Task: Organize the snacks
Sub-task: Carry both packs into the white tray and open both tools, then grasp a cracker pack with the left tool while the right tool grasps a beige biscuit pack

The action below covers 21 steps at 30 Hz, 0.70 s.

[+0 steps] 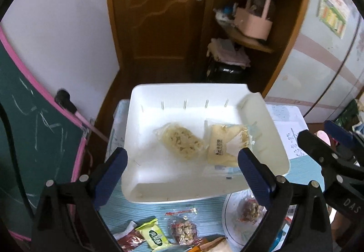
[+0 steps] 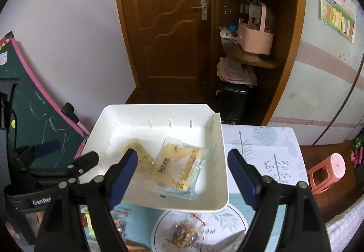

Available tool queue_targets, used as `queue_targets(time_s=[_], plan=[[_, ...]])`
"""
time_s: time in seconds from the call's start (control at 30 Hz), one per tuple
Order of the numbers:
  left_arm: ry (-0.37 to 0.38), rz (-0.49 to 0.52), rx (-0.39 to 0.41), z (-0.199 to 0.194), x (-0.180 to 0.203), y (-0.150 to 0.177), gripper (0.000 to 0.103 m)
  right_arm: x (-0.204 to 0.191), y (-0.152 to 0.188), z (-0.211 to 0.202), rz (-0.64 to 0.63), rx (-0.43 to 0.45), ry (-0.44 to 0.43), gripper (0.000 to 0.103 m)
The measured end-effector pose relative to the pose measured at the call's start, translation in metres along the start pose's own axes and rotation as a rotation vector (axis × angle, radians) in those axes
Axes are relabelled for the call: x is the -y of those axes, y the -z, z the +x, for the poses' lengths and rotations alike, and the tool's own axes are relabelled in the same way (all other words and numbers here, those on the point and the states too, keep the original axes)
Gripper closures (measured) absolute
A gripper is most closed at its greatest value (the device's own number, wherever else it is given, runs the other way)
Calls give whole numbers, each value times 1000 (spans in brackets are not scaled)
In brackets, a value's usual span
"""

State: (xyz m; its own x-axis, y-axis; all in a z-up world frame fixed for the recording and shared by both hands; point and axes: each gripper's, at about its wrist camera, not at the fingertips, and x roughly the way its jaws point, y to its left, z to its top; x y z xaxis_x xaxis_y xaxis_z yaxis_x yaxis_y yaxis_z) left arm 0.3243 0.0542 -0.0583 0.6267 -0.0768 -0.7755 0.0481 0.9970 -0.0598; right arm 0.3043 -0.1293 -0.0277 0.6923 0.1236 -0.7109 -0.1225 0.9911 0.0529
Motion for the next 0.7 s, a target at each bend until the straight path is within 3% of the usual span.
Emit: queue_targets(time_s=[0.1,0.23,0.43,0.57,0.7], plan=[[8,41,44,-25,6,4,6,0,2,-18,-6,45,-4,21],[52,15,62,-58,4,8,6,-5,5,-52,-56,134,13,21],[64,-9,64,-100,-4,18,6,-14,16,-94,-125,116,44,21],[52,1,74,-129,-8,31,6,-5,30,-129,-81,124,-11,21],[83,-16,88,-163,-16,48,6,3,47,-165,-74,166,20,21]])
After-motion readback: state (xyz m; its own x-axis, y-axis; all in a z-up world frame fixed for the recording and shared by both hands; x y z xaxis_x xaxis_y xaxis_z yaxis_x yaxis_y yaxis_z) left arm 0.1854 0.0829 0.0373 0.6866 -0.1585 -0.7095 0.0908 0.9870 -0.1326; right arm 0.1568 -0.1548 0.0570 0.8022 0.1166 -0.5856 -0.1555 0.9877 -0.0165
